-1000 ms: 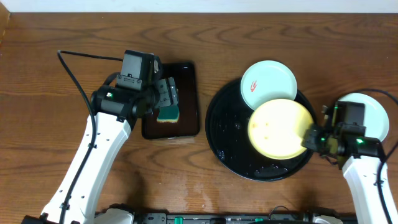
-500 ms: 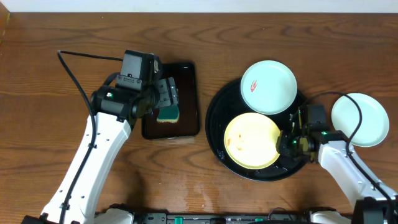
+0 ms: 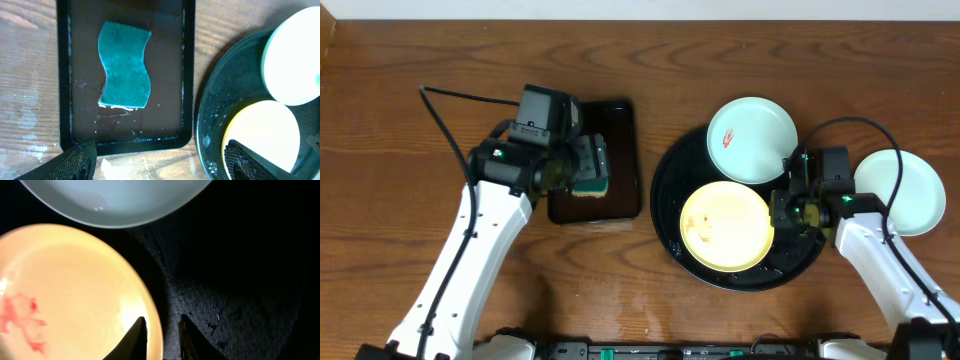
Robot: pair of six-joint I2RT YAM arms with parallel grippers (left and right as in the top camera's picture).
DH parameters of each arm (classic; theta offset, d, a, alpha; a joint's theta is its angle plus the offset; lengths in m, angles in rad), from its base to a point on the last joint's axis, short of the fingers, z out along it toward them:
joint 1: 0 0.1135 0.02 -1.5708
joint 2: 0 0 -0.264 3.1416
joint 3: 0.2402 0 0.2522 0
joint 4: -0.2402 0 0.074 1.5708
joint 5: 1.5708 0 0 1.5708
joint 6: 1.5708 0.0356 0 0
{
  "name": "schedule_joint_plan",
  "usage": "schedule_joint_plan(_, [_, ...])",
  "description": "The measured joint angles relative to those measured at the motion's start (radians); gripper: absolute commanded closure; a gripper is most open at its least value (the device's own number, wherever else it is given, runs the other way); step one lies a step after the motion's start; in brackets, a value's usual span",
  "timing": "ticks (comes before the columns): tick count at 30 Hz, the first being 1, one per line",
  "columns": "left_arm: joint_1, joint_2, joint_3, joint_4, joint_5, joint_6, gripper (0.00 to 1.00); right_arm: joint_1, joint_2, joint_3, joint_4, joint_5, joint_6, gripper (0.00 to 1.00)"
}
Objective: Clean dirty plates on tray and stack at the side
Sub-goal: 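Grip the yellow plate rim with the right gripper and pull it center, then grasp the green sponge in the small tray with the left gripper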
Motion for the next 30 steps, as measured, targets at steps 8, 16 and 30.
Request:
schedule_joint_plan(8, [-0.010, 0.139, -0.031, 0.019, -0.006, 0.000, 0.18, 0.000, 0.146, -0.008, 0.026, -0.035, -0.049, 0.96])
schedule_joint_plan(16, [-0.011, 0.257, -0.033, 0.064, -0.109, 0.000, 0.22, 0.002, 0.154, -0.003, 0.040, -0.058, -0.052, 0.99])
schedule_joint_plan(30, [-0.016, 0.526, -0.031, 0.252, -0.099, -0.007, 0.93, 0.002, 0.155, -0.004, 0.061, -0.058, 0.029, 0.99])
